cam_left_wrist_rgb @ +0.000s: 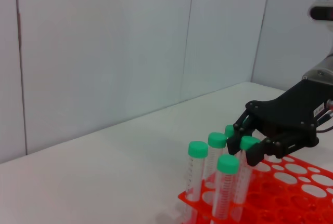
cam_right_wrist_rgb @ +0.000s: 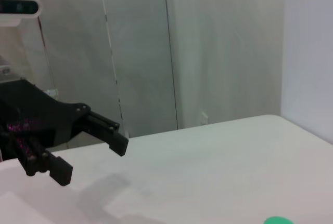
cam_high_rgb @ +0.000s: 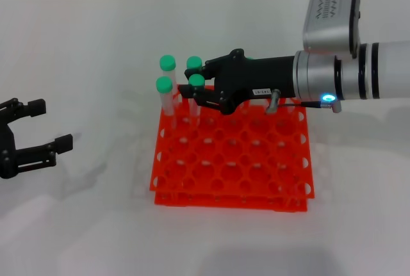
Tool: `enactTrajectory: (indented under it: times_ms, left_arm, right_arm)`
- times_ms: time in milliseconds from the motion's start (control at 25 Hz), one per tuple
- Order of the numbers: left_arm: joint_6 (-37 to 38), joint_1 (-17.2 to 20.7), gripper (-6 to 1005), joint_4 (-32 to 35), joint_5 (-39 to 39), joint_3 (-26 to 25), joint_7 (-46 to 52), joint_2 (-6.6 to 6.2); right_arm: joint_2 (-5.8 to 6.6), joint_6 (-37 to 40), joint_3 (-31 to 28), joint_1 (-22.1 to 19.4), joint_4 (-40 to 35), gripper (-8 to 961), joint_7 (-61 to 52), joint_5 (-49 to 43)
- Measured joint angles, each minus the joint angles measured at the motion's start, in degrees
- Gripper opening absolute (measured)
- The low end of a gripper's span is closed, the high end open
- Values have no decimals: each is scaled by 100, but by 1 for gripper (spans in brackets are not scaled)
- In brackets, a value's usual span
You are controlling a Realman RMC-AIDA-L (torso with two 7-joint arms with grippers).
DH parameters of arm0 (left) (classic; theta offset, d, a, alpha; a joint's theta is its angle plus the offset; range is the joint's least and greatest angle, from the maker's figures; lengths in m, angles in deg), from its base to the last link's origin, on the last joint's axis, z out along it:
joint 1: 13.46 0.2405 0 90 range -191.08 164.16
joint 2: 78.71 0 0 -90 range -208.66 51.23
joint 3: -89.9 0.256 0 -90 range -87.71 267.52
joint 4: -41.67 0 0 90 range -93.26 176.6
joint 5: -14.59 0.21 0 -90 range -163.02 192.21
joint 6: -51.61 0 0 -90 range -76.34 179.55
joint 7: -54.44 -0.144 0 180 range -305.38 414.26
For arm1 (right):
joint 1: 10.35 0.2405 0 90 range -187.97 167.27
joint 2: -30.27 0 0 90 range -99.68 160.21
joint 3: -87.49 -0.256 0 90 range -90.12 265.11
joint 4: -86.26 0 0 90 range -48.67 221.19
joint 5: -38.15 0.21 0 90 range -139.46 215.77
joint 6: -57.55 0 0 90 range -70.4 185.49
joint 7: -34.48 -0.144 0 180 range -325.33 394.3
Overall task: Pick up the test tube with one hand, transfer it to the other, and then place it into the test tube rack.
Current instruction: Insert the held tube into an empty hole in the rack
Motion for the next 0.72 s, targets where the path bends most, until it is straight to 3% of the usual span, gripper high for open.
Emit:
enactTrajectory:
  times_ms: [720]
  left_arm:
    - [0, 5, 891, -156, 0, -5, -128, -8]
  right_arm:
    - [0, 12, 49, -43, -130, 326, 39, 66]
